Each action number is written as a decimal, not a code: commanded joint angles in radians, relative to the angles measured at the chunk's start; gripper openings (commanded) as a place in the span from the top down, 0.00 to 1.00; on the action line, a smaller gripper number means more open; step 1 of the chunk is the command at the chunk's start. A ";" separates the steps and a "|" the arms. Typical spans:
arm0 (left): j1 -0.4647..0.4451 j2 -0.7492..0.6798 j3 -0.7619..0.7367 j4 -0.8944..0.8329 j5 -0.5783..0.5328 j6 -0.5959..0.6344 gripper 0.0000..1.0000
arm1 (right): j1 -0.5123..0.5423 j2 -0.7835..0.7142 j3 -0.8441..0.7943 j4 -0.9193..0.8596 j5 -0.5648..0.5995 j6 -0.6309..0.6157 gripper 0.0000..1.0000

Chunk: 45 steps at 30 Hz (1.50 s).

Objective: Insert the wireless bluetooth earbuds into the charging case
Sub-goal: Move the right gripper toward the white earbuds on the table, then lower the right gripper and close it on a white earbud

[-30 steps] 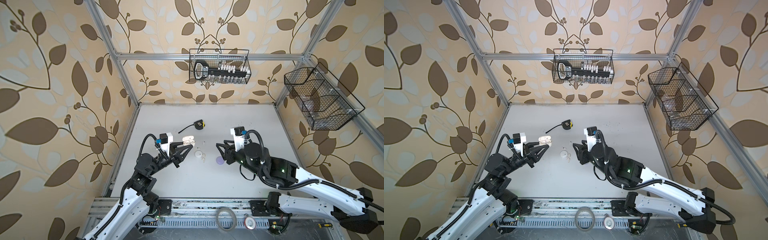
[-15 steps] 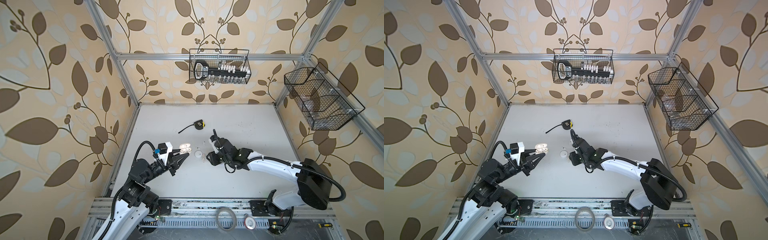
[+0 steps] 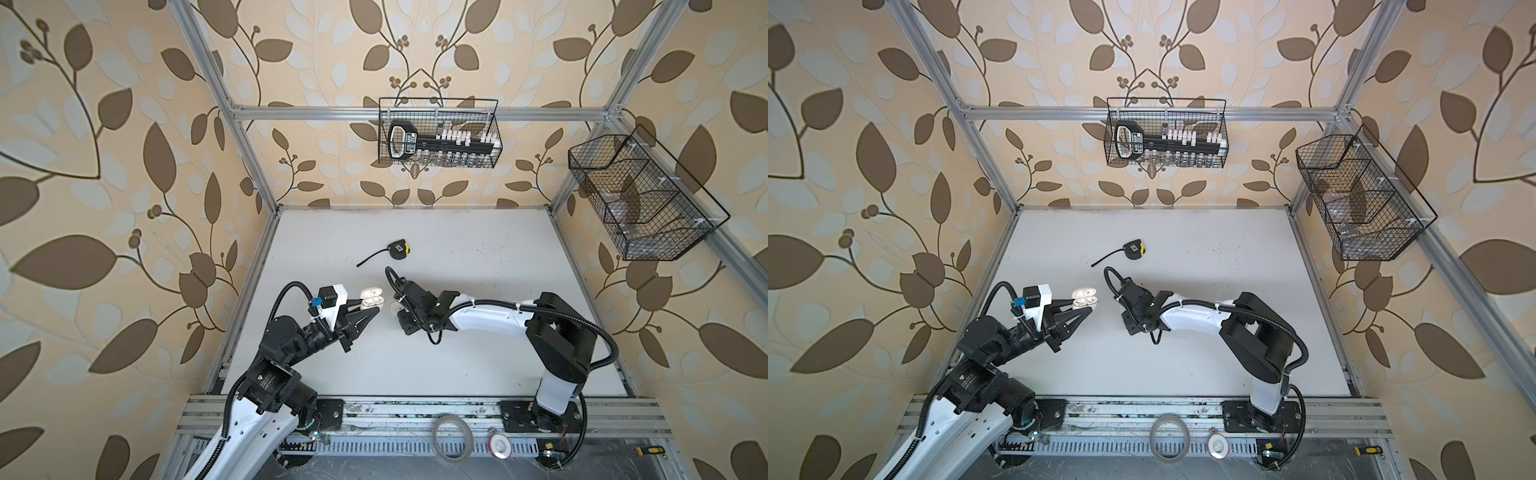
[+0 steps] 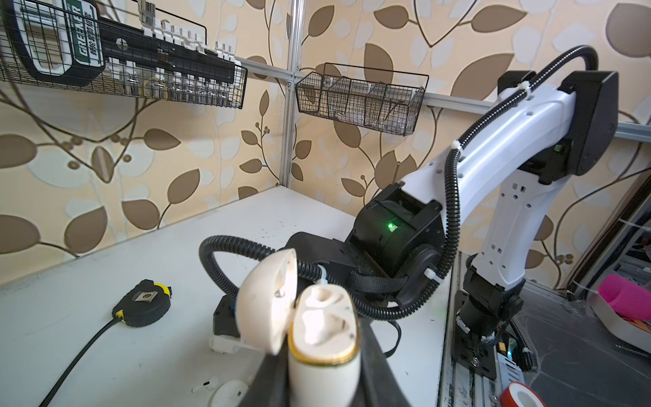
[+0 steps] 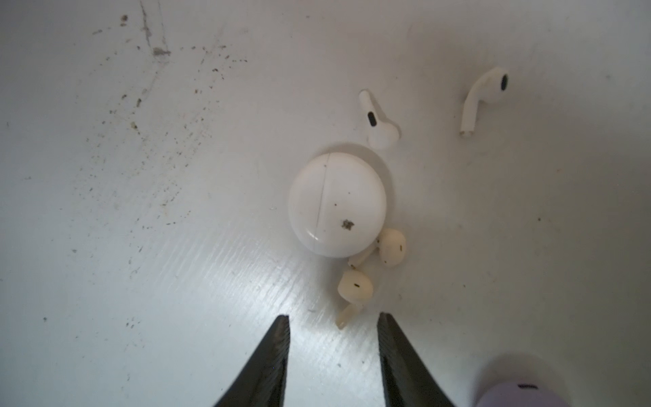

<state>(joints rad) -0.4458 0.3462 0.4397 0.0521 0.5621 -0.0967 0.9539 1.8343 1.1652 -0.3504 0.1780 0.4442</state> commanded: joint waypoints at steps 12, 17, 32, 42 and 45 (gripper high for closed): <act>-0.005 0.014 0.008 0.015 -0.041 0.031 1.00 | -0.007 0.113 0.072 -0.071 0.042 -0.029 0.57; -0.004 -0.002 0.006 0.006 -0.040 0.028 1.00 | -0.014 0.141 0.104 -0.082 0.042 -0.032 0.58; -0.005 -0.050 0.008 -0.020 -0.052 0.021 1.00 | -0.018 0.064 0.000 -0.071 0.046 -0.038 0.64; -0.004 -0.044 0.013 -0.022 -0.053 0.024 1.00 | -0.020 0.046 -0.014 -0.063 0.025 -0.041 0.65; -0.005 -0.047 0.013 -0.024 -0.059 0.025 1.00 | -0.021 0.030 -0.027 -0.053 0.022 -0.041 0.65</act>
<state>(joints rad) -0.4458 0.3050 0.4397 0.0086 0.5144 -0.0834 0.9318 1.8954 1.1603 -0.3923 0.2058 0.4141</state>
